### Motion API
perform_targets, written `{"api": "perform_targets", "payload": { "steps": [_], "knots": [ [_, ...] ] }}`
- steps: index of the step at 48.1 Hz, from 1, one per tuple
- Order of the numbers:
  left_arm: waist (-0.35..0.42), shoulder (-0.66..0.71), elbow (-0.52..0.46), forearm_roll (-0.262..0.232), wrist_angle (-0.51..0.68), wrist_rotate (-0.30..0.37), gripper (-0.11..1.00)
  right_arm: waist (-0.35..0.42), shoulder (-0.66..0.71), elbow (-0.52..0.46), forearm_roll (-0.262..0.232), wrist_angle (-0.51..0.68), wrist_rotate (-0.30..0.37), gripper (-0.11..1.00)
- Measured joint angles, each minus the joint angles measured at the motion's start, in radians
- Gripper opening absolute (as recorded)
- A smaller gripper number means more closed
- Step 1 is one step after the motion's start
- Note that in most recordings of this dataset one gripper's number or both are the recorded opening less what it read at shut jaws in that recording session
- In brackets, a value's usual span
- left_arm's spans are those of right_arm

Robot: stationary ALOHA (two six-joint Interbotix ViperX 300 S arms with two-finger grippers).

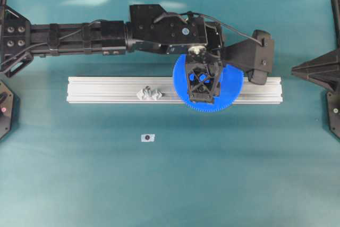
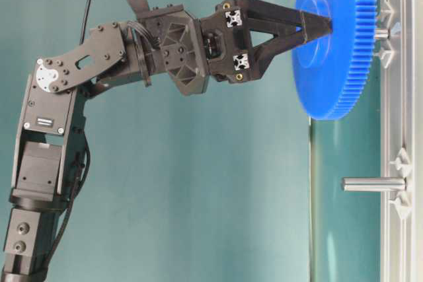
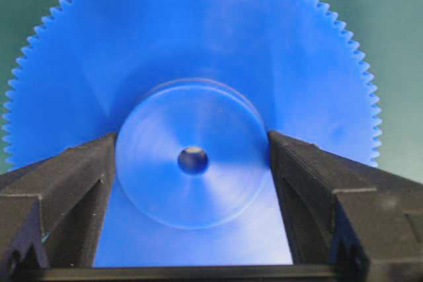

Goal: Insert the large gear onto the shaft.
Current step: 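Align the gear's bore with the upper shaft and push it on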

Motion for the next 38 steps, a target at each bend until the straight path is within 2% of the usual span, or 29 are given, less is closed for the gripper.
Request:
{"api": "perform_targets", "payload": {
  "steps": [38],
  "knots": [
    [0.014, 0.005, 0.002, -0.002, -0.009, -0.002, 0.76, 0.0, -0.005, 0.0, 0.0, 0.0, 0.0, 0.07]
  ]
}}
